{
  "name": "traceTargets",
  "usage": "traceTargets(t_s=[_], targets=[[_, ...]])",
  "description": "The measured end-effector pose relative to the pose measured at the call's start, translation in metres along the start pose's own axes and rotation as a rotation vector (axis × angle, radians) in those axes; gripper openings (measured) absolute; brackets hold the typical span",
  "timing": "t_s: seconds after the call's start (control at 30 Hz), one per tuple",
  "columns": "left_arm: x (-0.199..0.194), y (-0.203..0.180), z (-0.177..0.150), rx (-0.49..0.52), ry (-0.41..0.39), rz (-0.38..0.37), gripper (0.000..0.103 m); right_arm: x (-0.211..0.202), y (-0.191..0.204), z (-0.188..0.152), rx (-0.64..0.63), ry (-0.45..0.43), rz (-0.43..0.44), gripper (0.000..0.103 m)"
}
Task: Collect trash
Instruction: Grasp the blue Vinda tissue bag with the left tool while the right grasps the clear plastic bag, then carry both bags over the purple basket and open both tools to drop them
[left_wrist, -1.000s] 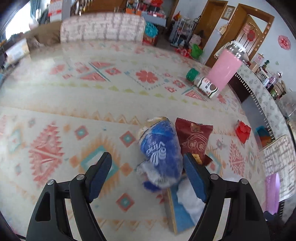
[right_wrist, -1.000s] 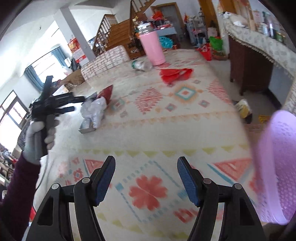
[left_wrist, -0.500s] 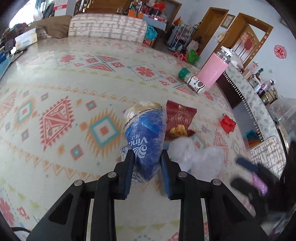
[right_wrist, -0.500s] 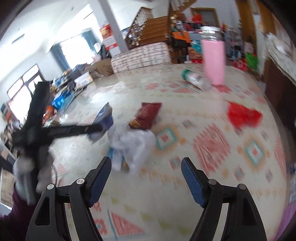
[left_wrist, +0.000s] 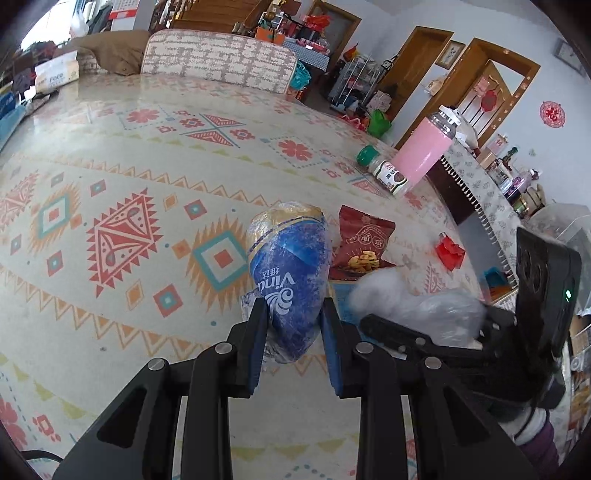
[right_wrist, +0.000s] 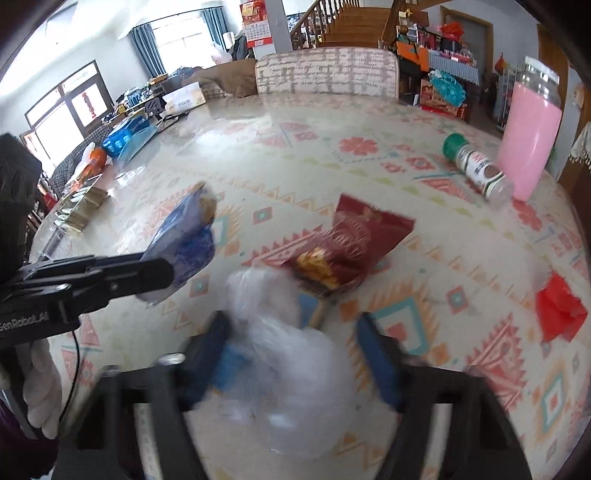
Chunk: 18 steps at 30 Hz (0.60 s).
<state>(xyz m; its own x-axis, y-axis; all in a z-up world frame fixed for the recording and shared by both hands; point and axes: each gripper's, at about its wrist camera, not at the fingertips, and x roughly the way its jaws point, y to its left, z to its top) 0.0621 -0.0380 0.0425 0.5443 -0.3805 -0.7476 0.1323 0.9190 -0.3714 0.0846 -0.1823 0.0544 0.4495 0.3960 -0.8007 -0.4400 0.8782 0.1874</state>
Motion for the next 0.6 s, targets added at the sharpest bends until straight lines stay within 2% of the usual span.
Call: traceTargets(t_s=[0.03, 0.07, 0.3, 0.5, 0.6], targets=[[0.001, -0.001, 0.0, 0.002, 0.001, 0.001, 0.027, 0.0, 0.001, -0.001, 0.008, 0.008, 0.0, 0.026], [0.001, -0.001, 0.0, 0.004, 0.001, 0.001, 0.027, 0.0, 0.002, -0.005, 0.021, 0.014, -0.007, 0.022], [0.002, -0.005, -0.003, 0.027, -0.012, 0.025, 0.027, -0.043, -0.006, -0.037, 0.139, -0.055, -0.026, 0.02], [0.001, -0.016, -0.009, 0.081, -0.045, 0.102, 0.027, -0.095, -0.005, -0.076, 0.191, -0.108, -0.126, 0.02], [-0.001, -0.023, -0.012, 0.112, -0.063, 0.131, 0.027, -0.125, -0.012, -0.11, 0.254, -0.134, -0.161, 0.02]])
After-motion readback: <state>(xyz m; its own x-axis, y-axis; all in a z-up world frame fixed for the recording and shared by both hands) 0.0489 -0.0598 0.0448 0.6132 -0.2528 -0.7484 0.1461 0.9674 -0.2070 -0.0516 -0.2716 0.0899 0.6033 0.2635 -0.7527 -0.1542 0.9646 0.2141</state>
